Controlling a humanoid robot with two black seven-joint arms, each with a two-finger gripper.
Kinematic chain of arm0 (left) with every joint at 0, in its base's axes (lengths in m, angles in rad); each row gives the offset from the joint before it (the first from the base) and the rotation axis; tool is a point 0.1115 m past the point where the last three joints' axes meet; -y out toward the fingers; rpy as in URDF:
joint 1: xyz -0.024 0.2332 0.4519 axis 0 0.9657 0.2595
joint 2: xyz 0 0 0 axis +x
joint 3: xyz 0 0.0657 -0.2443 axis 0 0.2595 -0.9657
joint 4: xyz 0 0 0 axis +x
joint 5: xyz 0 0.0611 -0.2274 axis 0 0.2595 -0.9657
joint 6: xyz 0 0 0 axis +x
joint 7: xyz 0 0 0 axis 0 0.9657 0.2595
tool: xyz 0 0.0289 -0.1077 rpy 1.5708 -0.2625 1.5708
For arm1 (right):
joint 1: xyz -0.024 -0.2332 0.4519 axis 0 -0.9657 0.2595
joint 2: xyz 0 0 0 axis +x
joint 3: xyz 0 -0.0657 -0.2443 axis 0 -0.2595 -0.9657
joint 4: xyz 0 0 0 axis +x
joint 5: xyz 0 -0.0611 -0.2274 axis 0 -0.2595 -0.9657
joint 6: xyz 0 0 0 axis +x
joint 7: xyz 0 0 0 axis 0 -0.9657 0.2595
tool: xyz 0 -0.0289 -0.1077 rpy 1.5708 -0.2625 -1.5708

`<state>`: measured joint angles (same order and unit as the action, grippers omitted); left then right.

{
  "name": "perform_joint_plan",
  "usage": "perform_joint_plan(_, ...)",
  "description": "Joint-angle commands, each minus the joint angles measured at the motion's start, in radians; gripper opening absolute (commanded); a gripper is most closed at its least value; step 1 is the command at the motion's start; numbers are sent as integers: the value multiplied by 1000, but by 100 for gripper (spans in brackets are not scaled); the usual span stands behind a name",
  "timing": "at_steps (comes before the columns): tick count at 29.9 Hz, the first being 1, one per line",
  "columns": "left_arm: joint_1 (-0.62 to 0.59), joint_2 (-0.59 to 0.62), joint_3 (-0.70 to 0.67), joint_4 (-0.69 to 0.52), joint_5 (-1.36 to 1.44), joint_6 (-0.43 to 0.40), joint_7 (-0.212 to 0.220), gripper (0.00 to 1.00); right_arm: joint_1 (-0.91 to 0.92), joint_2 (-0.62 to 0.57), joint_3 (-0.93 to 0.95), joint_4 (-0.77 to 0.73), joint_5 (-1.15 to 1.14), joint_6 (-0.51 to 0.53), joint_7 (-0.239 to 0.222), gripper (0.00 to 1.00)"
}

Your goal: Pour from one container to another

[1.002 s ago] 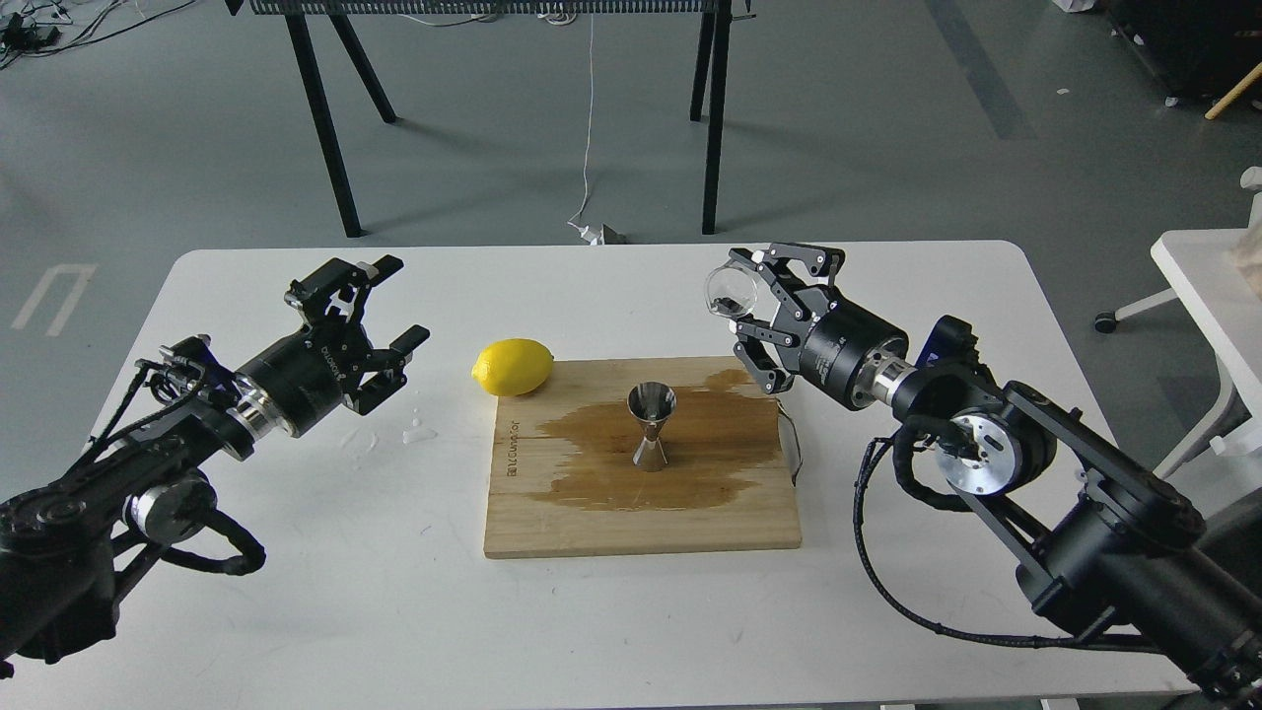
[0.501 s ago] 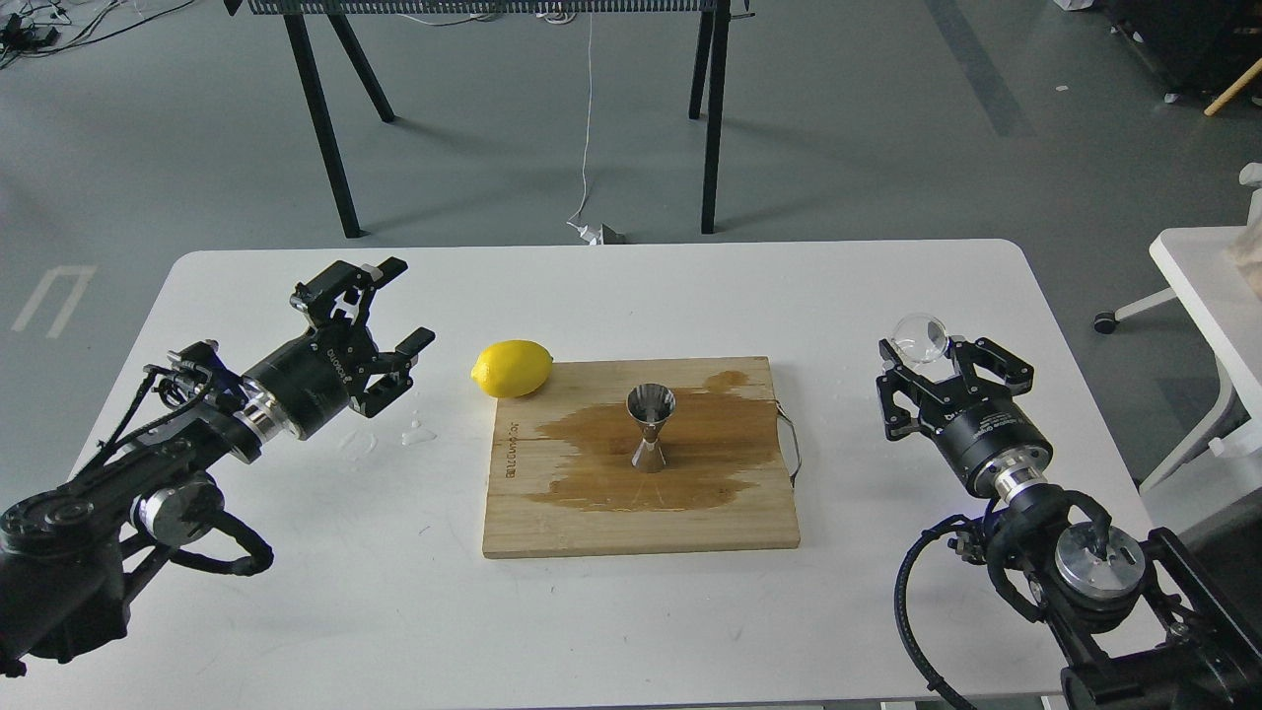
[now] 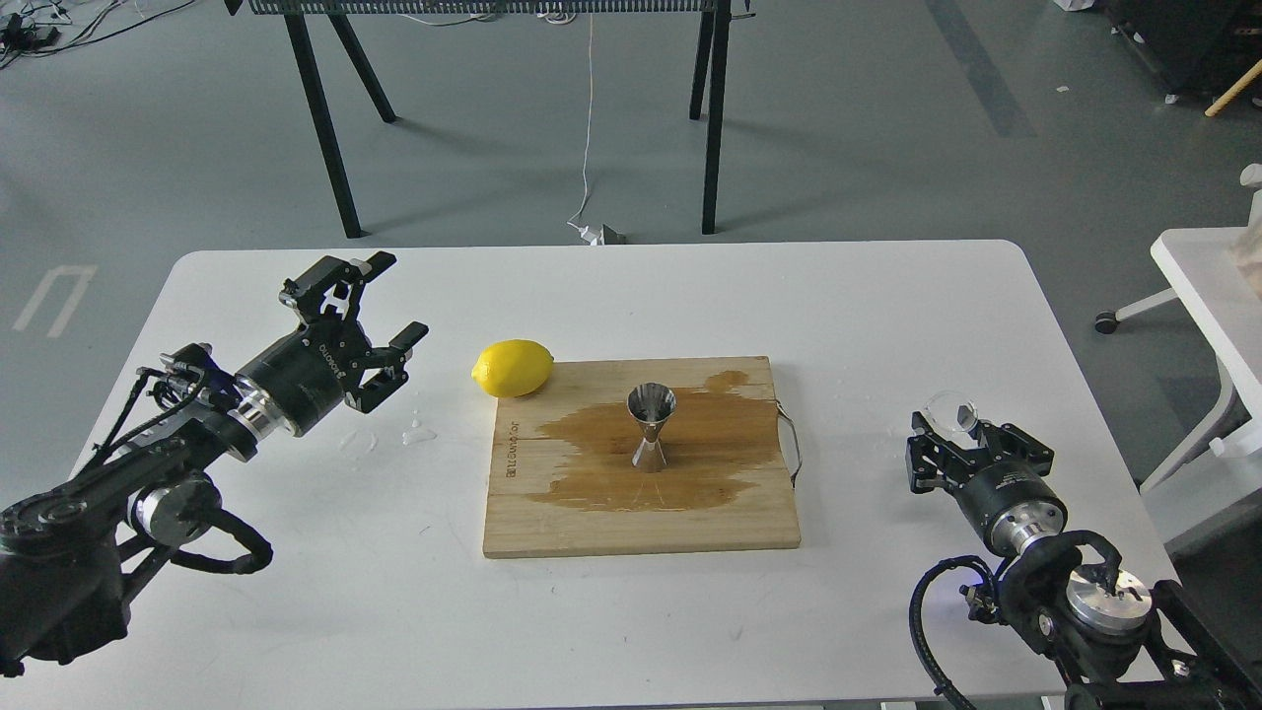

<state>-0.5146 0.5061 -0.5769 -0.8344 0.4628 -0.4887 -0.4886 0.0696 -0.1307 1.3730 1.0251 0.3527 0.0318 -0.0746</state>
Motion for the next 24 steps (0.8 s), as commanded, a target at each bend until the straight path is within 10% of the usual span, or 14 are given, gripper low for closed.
perform_joint_plan(1, 2, 0, 2, 0, 0, 0, 0, 93, 3, 0, -2, -7, 0, -7, -5, 45)
perform_joint_plan(24, 2, 8, 2, 3, 0, 0, 0, 93, 18, -1, -15, -30, 0, -6, -8, 69)
